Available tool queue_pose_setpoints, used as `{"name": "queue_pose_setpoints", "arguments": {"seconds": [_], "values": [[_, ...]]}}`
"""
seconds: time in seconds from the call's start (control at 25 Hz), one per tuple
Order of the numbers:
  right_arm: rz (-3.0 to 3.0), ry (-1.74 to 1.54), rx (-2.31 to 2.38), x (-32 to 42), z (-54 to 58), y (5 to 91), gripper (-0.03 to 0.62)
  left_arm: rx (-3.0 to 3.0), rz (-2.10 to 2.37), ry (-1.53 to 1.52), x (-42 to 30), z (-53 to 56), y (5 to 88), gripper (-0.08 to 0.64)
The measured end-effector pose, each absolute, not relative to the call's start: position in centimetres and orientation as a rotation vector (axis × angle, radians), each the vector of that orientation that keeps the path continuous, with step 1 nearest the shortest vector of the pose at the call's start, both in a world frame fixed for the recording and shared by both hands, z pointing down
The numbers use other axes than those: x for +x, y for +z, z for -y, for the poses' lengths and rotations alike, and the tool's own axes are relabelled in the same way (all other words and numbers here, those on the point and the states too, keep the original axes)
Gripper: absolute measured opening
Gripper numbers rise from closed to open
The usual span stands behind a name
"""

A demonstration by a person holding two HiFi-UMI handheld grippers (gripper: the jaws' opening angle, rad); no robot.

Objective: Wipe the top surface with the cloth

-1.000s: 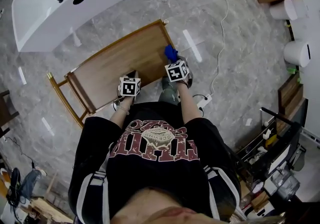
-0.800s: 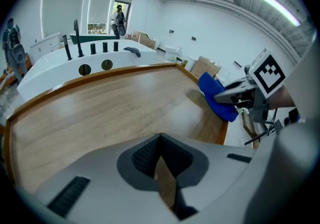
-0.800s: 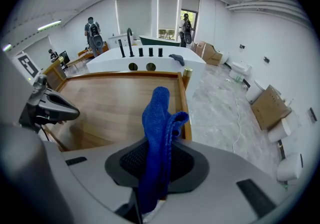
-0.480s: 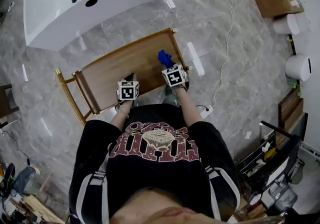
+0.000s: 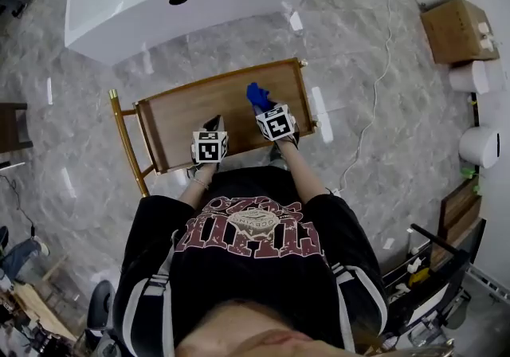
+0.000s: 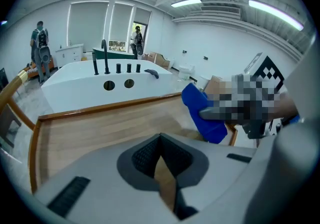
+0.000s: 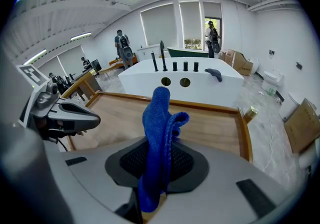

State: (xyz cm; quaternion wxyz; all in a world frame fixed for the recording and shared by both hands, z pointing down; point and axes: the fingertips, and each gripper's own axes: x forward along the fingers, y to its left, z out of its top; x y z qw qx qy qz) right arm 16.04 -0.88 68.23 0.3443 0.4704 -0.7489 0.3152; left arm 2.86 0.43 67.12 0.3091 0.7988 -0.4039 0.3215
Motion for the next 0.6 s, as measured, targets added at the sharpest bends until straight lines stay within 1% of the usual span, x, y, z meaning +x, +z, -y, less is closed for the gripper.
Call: {"name": "queue_pose_setpoints", "arguments": {"seconds": [0.2,0.6], "values": [[2.025,0.781,1.181,12.5,2.7,66.1,0.089,2.102,1.153,0.745,1.3,0.7,65.0,0.048],[2.175,0.786,1.263,9.7,4.8,60.3,0.089,2.182,1.272,0.581,0.1,3.3,59.7,0.048]]}}
